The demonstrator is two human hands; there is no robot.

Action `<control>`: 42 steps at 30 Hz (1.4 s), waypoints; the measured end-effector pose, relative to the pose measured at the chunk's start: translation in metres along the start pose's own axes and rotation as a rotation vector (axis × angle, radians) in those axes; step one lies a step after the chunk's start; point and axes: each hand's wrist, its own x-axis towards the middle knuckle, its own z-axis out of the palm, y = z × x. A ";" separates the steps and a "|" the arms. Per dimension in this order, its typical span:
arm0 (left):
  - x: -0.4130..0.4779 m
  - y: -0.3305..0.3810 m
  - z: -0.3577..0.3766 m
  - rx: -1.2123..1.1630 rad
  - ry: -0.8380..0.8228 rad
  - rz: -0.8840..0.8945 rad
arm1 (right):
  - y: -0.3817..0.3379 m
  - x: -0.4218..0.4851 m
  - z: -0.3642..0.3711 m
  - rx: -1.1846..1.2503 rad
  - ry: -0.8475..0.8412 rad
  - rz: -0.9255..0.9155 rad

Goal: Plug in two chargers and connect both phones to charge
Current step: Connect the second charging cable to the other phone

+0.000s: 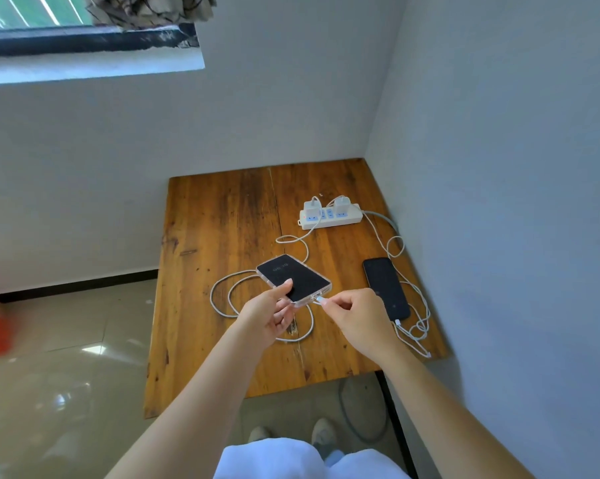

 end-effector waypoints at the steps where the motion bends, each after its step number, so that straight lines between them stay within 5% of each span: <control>1: 0.000 -0.001 -0.001 0.009 0.007 0.004 | -0.001 -0.001 0.002 -0.012 0.004 0.000; 21: -0.007 -0.006 -0.003 0.189 0.043 0.105 | -0.008 -0.017 0.013 -0.128 0.063 0.024; 42: -0.002 -0.015 -0.021 -0.001 -0.193 0.136 | 0.002 -0.019 0.013 -0.031 -0.027 0.046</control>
